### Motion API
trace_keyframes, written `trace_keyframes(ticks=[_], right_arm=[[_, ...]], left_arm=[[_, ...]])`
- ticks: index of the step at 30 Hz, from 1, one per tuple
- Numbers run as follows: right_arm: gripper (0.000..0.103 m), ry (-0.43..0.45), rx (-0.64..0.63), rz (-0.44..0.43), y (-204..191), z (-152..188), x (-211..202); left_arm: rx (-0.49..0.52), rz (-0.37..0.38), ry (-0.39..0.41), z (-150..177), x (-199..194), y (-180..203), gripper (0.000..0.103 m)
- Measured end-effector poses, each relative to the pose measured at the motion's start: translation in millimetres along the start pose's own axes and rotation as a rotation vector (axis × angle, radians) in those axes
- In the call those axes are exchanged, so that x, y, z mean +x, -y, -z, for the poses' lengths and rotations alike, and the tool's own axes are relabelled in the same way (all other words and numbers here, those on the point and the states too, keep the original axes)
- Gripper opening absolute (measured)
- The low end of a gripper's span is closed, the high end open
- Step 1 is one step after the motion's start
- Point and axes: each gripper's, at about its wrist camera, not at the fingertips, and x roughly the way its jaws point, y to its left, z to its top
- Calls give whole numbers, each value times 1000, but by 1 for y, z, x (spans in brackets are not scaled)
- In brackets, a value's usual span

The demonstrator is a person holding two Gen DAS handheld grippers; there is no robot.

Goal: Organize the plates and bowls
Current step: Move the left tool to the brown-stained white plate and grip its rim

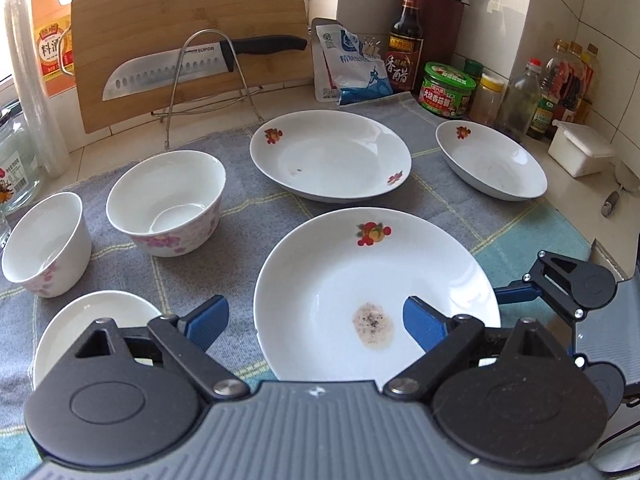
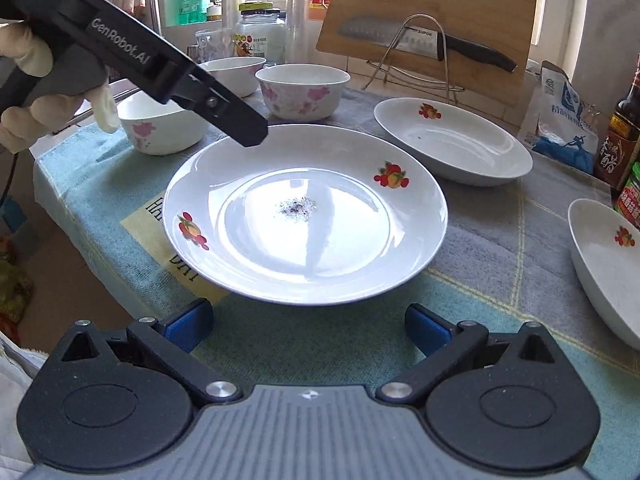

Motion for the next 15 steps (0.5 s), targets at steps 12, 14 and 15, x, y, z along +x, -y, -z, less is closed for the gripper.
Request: trace_keyframes(ticks=[12, 14, 15], right_arm=[[103, 107, -36, -32, 1, 11, -2], [103, 111, -33, -29, 0, 10, -1], [103, 112, -32, -28, 0, 10, 0]], left_arm=[[51, 93, -153, -29, 51, -13, 93], [56, 100, -172, -32, 57, -15, 93], [61, 109, -180, -33, 59, -15, 93]])
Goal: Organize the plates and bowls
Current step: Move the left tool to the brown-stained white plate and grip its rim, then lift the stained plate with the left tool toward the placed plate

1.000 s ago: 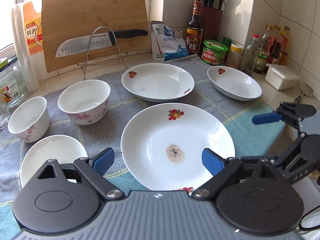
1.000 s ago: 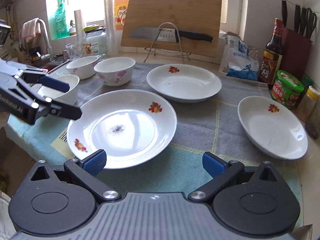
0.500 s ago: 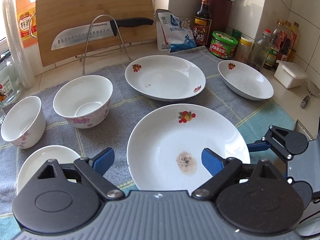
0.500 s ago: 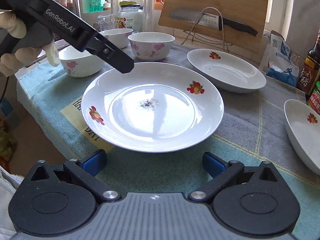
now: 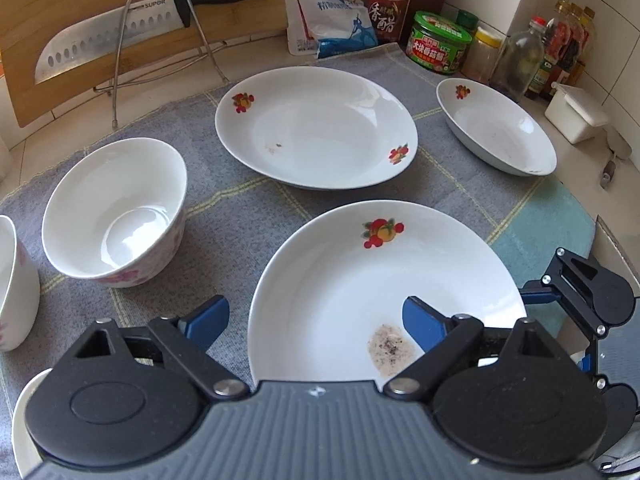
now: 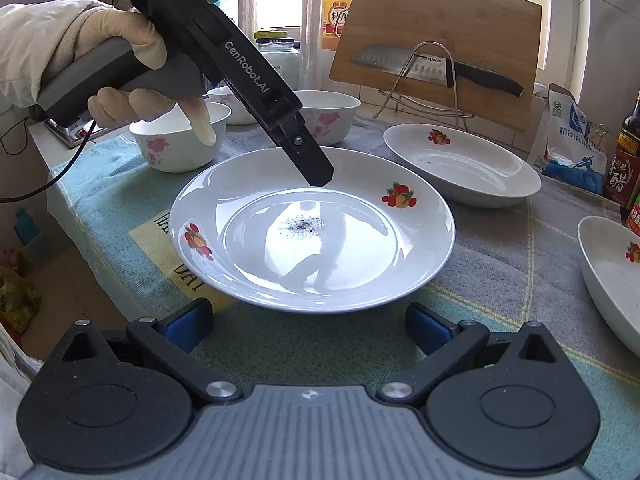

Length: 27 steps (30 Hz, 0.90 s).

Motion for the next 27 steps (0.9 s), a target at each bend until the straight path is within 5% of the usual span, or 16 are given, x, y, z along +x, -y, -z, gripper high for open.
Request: trace_keyframes(ticks=[15, 27], right_arm=[[103, 0, 2, 5, -3, -4, 7], [103, -21, 3, 8, -3, -8, 9]], left_arm=[[95, 157, -172, -20, 26, -7, 87], [140, 206, -269, -33, 35, -10, 81]])
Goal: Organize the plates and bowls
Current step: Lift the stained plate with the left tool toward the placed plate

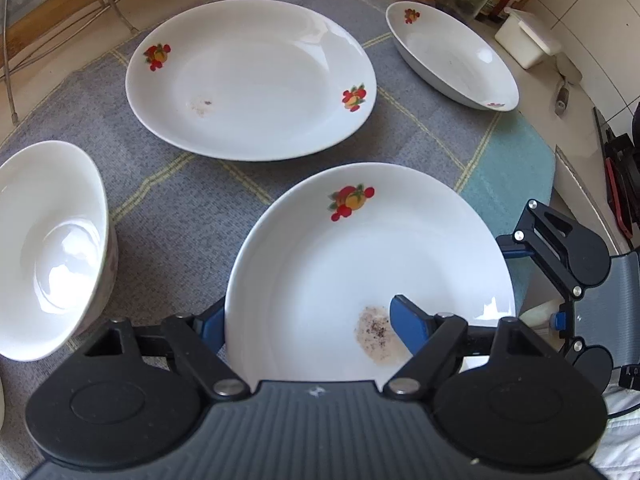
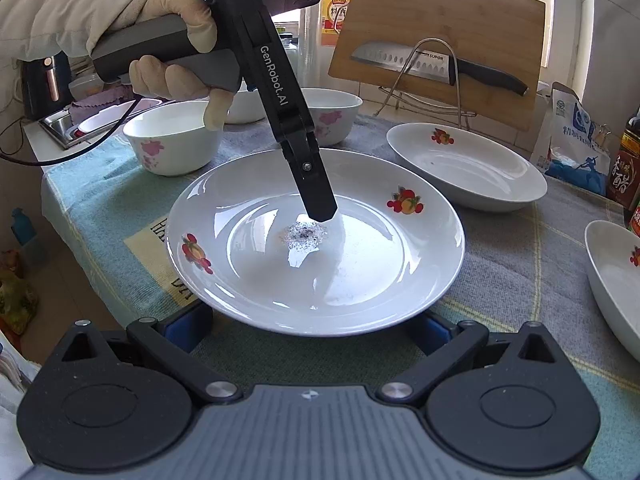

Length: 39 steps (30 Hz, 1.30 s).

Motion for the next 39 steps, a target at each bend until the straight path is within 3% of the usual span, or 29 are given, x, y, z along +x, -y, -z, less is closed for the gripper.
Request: trace_keyframes(ticks=[24, 39], right_arm=[[103, -78, 31, 13, 0, -13, 5], [103, -59, 22, 5, 17, -25, -17]], left_arm=[[-17, 8, 0, 1, -1, -1, 81], [15, 0, 20, -12, -14, 15, 81]])
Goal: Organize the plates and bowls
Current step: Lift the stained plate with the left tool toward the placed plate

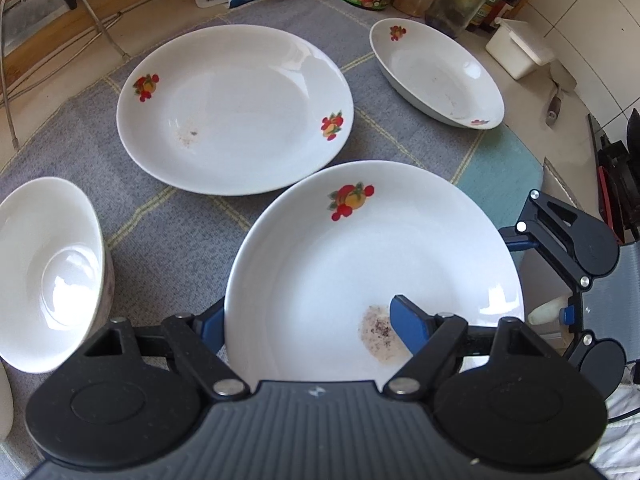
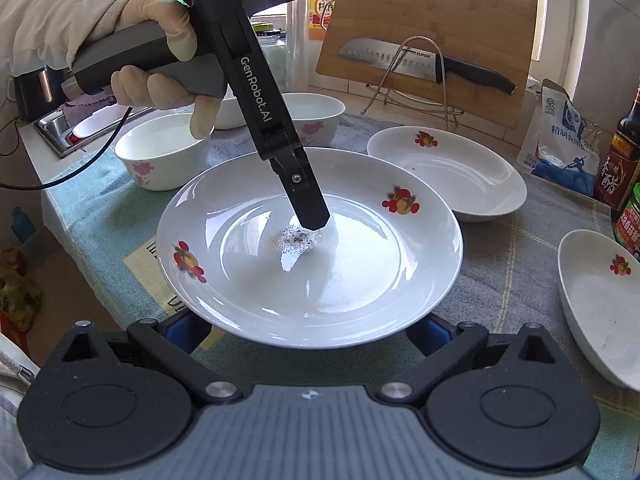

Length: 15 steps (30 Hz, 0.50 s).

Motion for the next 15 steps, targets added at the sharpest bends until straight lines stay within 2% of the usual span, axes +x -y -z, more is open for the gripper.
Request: trace_keyframes(ticks=[7, 15], right_arm=[[103, 16, 9, 37, 20, -1, -12], [103, 29, 45, 110, 52, 3, -29]], left_arm=[[39, 4, 20, -26, -1, 14, 81], [122, 24, 29, -72, 8, 41, 81]])
